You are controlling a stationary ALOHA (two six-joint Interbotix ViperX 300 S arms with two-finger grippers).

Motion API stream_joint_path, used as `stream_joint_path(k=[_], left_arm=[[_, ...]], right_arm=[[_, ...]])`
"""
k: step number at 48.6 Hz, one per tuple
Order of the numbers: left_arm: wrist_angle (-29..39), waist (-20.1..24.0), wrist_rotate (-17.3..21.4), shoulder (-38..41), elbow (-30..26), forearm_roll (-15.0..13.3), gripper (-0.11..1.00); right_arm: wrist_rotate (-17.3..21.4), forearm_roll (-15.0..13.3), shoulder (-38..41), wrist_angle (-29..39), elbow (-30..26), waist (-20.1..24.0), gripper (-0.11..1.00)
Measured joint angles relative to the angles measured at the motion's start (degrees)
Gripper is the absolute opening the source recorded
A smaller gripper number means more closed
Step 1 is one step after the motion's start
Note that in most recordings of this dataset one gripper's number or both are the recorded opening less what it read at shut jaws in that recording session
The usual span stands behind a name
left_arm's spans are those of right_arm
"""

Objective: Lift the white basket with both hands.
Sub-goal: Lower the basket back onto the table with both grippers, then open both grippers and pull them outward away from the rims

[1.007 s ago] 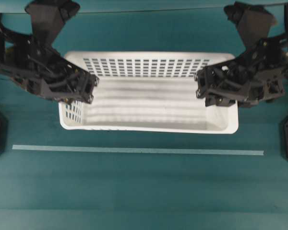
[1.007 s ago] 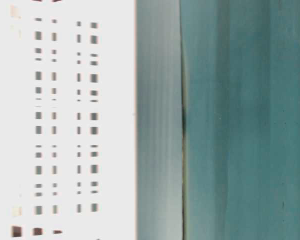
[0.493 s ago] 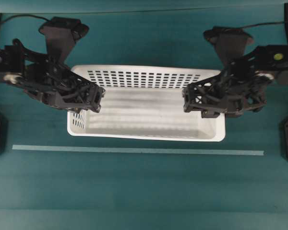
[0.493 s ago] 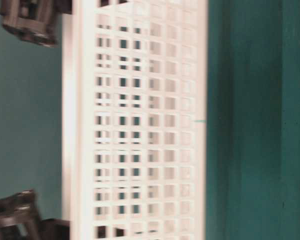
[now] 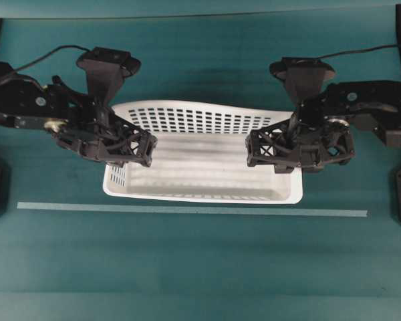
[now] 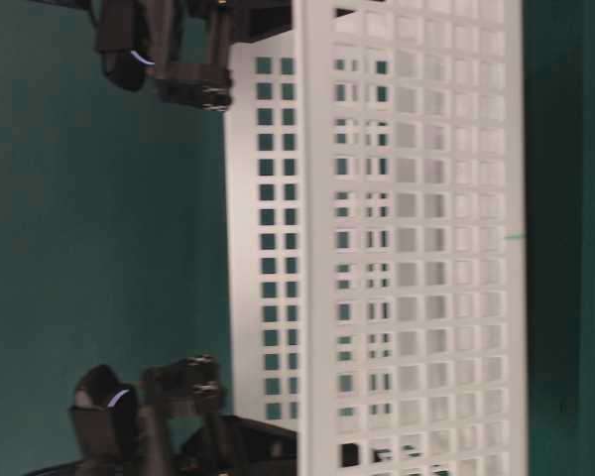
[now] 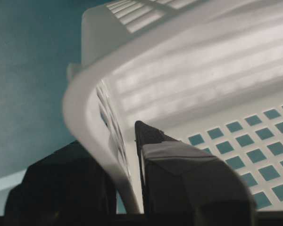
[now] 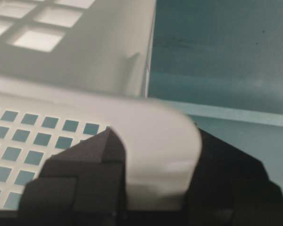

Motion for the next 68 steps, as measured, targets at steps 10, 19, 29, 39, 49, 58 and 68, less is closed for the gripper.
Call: stream_joint_path(k=[10,19,29,39,49,58,68], left_arm=[[-1.8,0.0,-0.6,1.1,1.6,0.1,0.08],[-2.7,-0.1,-1.0,1.1,3.1,0.1,0.06],[-4.5,-0.3,-1.1,1.1,4.1,0.0,0.06],[-5.5,-0.7,-1.1,1.8,4.4,0.1,0.06],[-5.7,-1.6,-2.2,2.3,4.4,0.0,0.06],[-5.9,-1.9,-3.7,2.4,4.6,0.0,0.06],[-8.3,-1.8,-3.8,2.4,5.5,0.1,0.06]], right_arm=[[0.0,0.2,1.3,-4.7,2.3,0.4,0.19],[-0.3,0.5,1.9,-8.0,3.8,0.8,0.19],[-0.4,0.6,2.1,-8.4,4.0,0.8,0.19],[-0.4,1.0,2.5,-8.5,4.0,0.9,0.19],[-0.4,1.1,2.6,-8.4,4.0,1.1,0.19],[-0.9,1.2,2.9,-8.4,4.0,1.1,0.19],[-1.0,1.8,3.3,-8.5,4.6,1.1,0.19]])
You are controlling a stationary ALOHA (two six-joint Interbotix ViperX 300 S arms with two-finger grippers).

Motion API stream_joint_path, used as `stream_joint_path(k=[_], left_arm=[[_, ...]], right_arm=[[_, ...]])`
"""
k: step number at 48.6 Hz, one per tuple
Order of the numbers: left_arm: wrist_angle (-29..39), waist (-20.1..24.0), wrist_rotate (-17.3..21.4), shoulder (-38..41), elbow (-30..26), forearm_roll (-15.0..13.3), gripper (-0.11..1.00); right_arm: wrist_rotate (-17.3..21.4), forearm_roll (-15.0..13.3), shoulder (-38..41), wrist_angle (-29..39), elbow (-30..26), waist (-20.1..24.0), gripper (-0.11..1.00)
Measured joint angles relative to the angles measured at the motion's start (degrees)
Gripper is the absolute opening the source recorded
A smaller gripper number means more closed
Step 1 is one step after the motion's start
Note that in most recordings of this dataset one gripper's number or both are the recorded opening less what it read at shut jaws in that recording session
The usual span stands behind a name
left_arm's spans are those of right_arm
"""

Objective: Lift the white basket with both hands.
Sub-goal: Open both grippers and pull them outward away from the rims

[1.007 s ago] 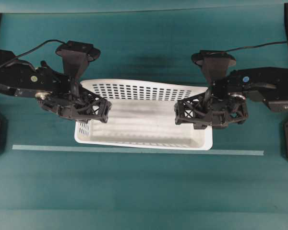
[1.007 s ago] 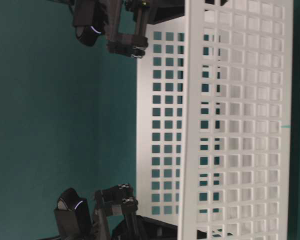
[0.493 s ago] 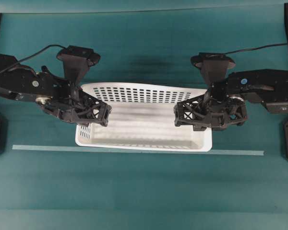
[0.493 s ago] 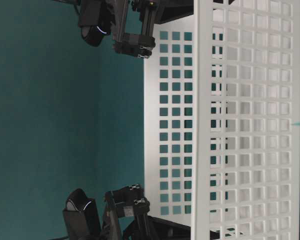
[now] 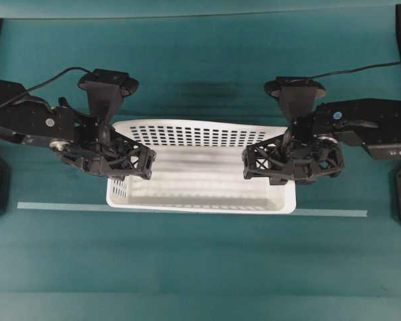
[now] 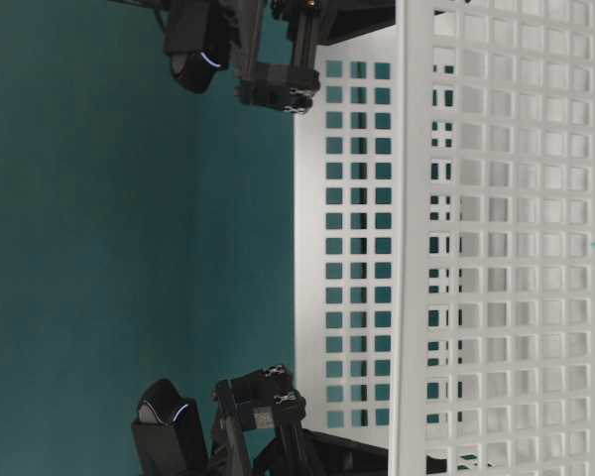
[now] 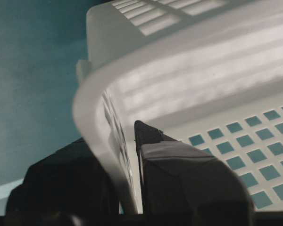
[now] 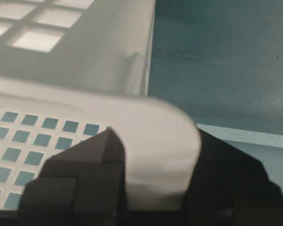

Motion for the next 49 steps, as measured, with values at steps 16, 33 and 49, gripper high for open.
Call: stream_joint_path(k=[16,33,49], left_arm=[[-2.8,0.0,0.0,0.0,1.1,0.0,0.06],[-5.7,-0.1,0.2,0.4,1.6,0.3,0.57],[-7.3,-0.5,0.3,0.5,1.8,0.2,0.89]], right_arm=[[-1.6,0.5,-0.6,-4.7,2.5,-0.1,0.19],[-6.6,0.0,-0.5,-8.4,3.0,-0.6,0.67],[-7.1,-0.9,-0.6,-10.0,3.5,-1.0,0.97]])
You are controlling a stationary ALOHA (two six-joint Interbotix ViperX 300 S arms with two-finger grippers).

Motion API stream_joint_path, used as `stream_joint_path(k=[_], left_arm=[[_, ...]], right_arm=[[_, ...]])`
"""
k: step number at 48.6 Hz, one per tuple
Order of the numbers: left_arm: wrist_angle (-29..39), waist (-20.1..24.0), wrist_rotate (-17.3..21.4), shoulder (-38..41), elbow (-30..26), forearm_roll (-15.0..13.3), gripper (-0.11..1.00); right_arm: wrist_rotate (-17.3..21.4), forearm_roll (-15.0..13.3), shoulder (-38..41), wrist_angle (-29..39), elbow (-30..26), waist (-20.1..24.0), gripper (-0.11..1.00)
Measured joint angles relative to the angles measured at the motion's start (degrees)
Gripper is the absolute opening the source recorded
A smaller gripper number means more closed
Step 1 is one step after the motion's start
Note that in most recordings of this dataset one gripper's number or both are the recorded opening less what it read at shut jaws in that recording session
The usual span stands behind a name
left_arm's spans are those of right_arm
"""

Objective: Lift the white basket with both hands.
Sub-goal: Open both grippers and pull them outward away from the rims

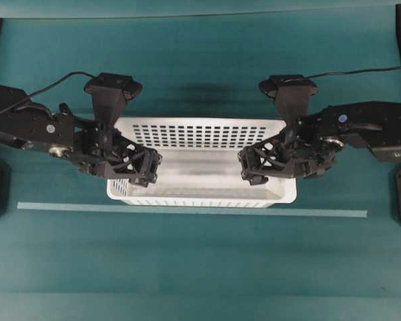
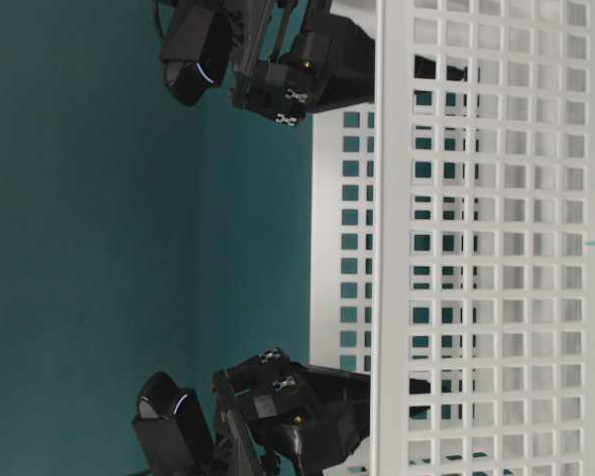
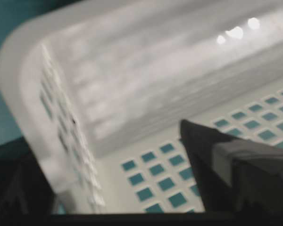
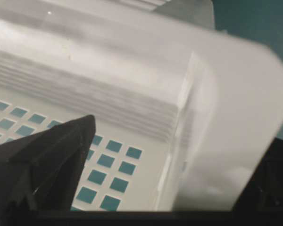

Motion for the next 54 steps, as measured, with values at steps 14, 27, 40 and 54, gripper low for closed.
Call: stream_joint_path(k=[14,27,40,54], left_arm=[[0.2,-0.2,-0.1,-3.3,2.1,-0.2,0.93],[0.2,0.0,0.3,-6.9,3.1,-0.1,0.93],[1.8,-1.0,0.6,-13.0,3.3,-0.1,0.93],[6.1,-1.0,3.5,-25.1,4.1,-0.2,0.92]], right_arm=[[0.7,0.2,-2.8,1.3,3.0,-0.4,0.97],[0.4,0.2,-7.3,1.6,3.0,-1.7,0.97],[0.0,-1.3,-13.4,7.2,2.5,-1.8,0.97],[-2.4,-5.9,-22.9,5.2,1.4,-2.5,0.96]])
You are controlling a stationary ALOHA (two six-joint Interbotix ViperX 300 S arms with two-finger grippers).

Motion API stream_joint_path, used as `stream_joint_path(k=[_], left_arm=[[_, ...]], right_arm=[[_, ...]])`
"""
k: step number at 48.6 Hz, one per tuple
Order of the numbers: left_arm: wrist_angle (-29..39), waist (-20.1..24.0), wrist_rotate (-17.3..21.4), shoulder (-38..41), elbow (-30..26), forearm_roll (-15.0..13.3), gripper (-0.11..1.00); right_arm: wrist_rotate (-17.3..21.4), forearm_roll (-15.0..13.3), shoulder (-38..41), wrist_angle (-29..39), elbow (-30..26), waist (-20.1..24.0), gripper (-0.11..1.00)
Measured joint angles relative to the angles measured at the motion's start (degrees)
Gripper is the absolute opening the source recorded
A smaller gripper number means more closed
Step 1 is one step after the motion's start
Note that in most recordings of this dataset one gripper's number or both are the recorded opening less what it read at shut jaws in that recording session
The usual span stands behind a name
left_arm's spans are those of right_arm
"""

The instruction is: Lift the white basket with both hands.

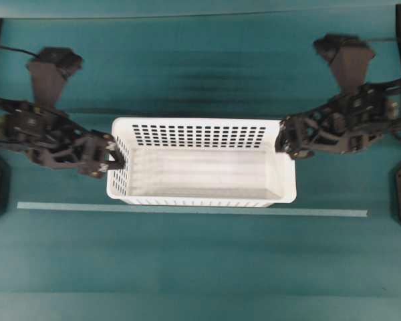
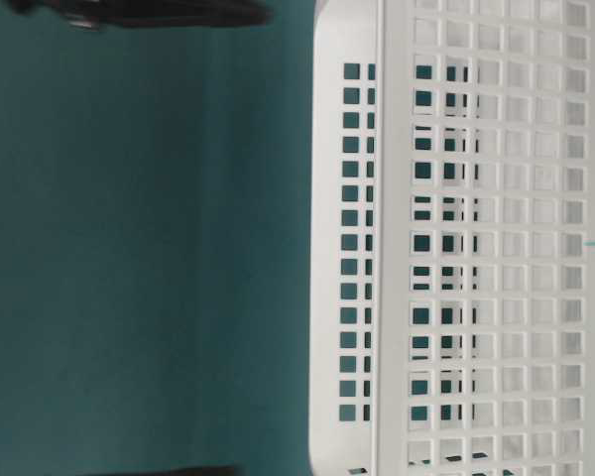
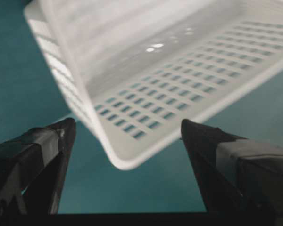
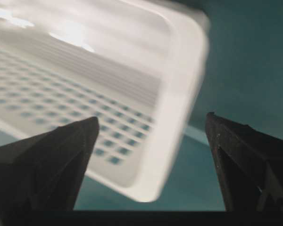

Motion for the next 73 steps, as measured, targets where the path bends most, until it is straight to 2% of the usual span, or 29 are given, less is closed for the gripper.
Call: stream_joint_path(k=[7,11,21,27,36,43,50,58,65,73], left_arm=[[-0.1,-0.3,5.0,-5.4,0.0,0.1,0.92],[-0.3,-0.6,9.2,-8.3,0.0,0.0,0.92],[-1.7,-1.1,18.8,-14.3,0.3,0.0,0.92],[-5.9,-1.5,27.0,-17.6,0.5,0.0,0.92],[-11.3,-2.5,36.6,-21.1,1.0,0.0,0.92],[-12.3,-3.0,40.9,-23.4,1.1,0.1,0.92],[-12.5,-3.8,44.2,-25.5,1.1,0.0,0.92],[-12.6,-4.0,48.4,-28.5,1.1,0.0,0.92],[-12.6,-4.2,51.5,-30.5,1.7,0.0,0.92],[-12.6,-4.2,52.0,-32.3,2.2,0.0,0.92]], right_arm=[[-4.2,-0.7,-3.3,-4.3,-0.3,0.1,0.96],[-7.0,-0.7,-4.9,-7.0,-0.3,0.4,0.96],[-17.2,-1.1,-9.7,-14.4,0.5,1.8,0.96],[-23.1,-1.1,-12.0,-18.0,1.8,2.3,0.96],[-34.5,-1.2,-17.2,-26.8,3.3,2.9,0.96],[-42.7,-1.1,-21.2,-32.7,4.5,4.0,0.96],[-50.5,-1.2,-25.0,-33.7,5.1,5.5,0.95],[-54.1,-1.2,-28.2,-32.4,6.2,7.0,0.95],[-54.1,-1.1,-30.7,-31.4,7.4,7.5,0.95],[-54.1,-1.2,-32.5,-31.3,8.5,7.5,0.95]])
